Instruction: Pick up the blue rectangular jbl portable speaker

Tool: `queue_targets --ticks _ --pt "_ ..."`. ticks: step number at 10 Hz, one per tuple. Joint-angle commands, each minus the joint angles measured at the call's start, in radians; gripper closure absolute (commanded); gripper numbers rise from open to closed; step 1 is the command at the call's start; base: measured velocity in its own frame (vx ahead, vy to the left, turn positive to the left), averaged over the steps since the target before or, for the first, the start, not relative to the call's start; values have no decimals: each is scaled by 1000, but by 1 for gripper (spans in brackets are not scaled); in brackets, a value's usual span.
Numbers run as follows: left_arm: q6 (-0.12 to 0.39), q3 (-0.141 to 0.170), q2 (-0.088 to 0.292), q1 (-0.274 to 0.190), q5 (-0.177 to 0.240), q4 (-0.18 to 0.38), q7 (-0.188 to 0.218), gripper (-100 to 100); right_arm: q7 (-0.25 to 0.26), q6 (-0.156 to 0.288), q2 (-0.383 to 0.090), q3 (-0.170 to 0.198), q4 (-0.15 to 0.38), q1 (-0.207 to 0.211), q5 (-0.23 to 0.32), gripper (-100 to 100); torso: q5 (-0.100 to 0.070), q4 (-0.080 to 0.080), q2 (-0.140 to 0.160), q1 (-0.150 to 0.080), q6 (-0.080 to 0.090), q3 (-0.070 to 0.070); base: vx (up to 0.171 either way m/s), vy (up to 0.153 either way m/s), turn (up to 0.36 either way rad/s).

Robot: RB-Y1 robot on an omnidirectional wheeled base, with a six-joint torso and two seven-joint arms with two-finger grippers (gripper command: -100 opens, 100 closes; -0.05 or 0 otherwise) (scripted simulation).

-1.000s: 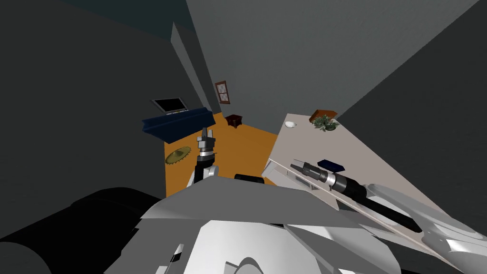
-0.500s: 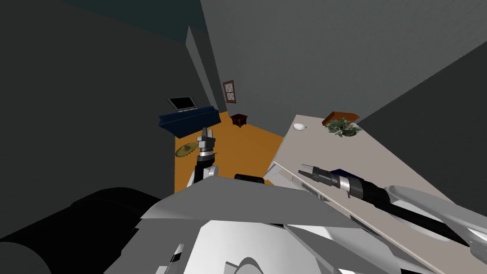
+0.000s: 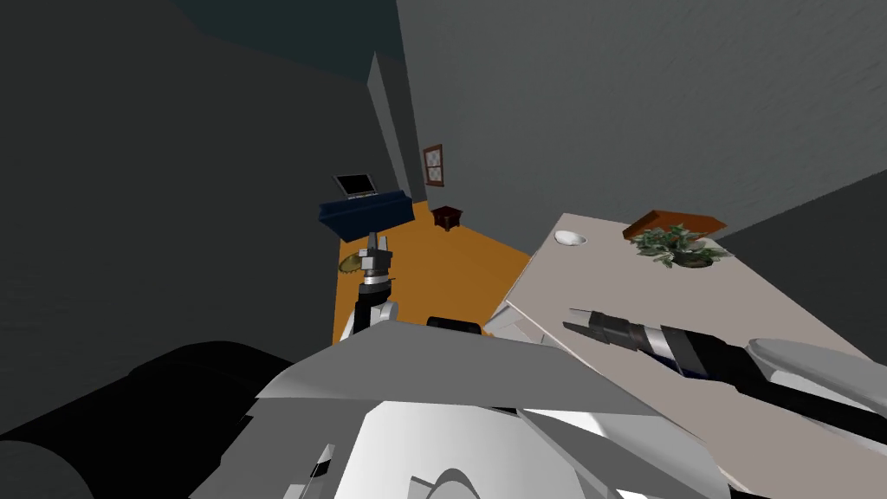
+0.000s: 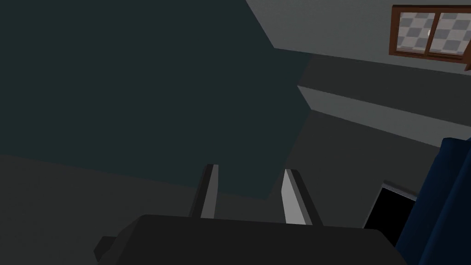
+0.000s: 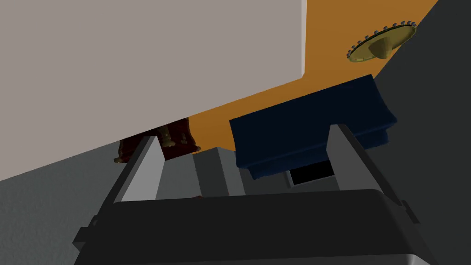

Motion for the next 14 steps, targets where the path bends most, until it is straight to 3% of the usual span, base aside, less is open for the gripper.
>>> queue_targets --ticks 1,3,5,9,13,14 --pt "0 0 0 0 0 0 0 0 3 1 -47 12 42 10 41 -100 0 0 0 0 0 0 -18 -38 272" --pt "0 0 0 0 0 0 0 0 2 4 -112 30 101 29 99 -100 0 0 1 -1 -1 0 -43 -66 373" --pt "0 0 0 0 0 0 0 0 2 4 -113 30 101 29 101 -100 -1 1 2 -2 1 1 -35 -44 39" --pt "0 0 0 0 0 0 0 0 1 23 -204 74 191 74 197 -100 -1 1 5 -5 0 3 -82 -87 277" --pt "0 0 0 0 0 0 0 0 -3 52 -251 131 255 128 274 -100 -2 2 7 -7 1 4 -134 -127 219" --pt "0 0 0 0 0 0 0 0 -3 52 -251 131 255 128 274 -100 -2 2 10 -7 1 6 -161 -92 107"
